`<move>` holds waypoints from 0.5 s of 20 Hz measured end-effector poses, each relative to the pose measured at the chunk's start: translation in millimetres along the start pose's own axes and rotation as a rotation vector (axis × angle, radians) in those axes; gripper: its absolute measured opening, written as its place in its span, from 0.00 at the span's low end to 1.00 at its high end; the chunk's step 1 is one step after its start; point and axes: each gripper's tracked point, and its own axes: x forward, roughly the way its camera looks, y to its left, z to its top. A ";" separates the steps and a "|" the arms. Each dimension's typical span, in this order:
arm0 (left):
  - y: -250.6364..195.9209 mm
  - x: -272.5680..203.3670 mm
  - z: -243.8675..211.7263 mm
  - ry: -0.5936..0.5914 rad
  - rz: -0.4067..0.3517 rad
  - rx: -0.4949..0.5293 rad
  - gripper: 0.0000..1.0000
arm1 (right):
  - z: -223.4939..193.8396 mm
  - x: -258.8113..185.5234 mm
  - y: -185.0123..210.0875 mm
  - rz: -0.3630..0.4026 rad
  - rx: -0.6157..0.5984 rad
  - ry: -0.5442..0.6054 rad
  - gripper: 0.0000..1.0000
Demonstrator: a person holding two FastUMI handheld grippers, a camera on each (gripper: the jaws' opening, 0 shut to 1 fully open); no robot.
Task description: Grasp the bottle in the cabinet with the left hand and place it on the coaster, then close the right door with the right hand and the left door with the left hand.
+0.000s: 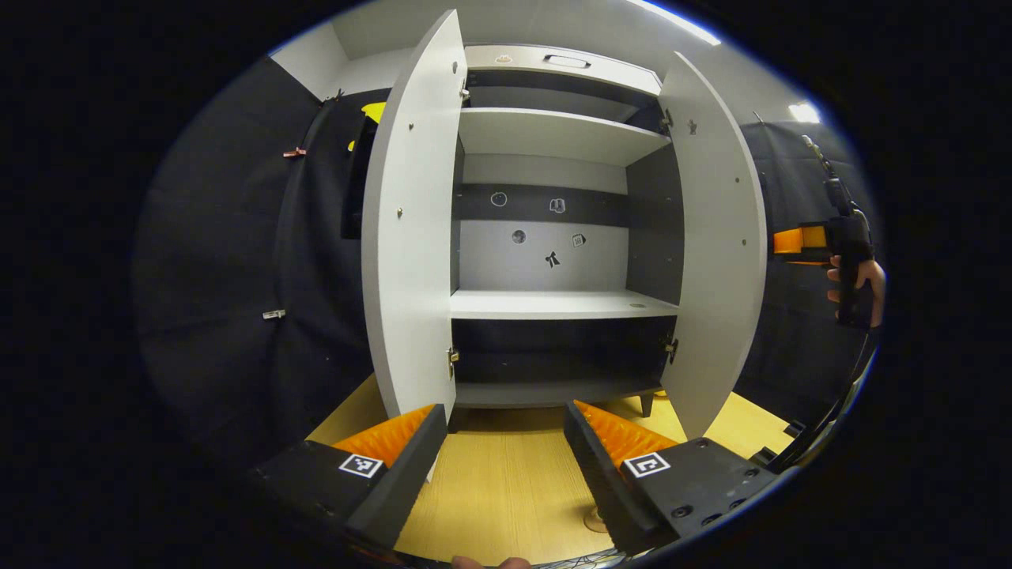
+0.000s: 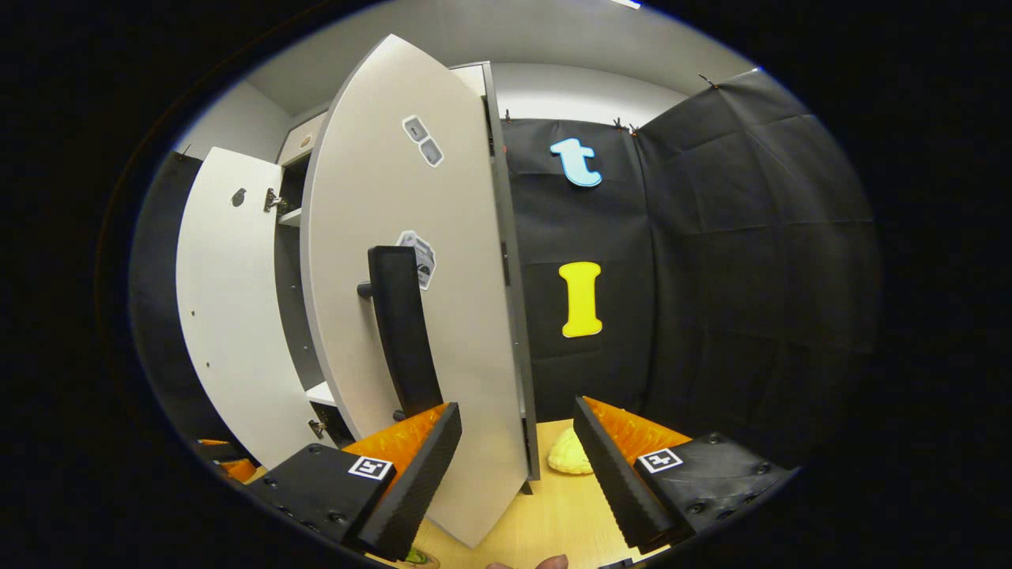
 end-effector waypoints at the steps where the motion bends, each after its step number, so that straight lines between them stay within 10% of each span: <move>1: 3.1 -0.5 0.3 -0.001 0.001 -0.004 0.95 | -1.3 3.0 9.0 0.011 -0.003 0.003 0.97; 10: 30.2 -5.9 1.2 -0.012 0.035 -0.013 0.95 | -8.7 49.9 87.0 0.099 0.011 0.014 0.97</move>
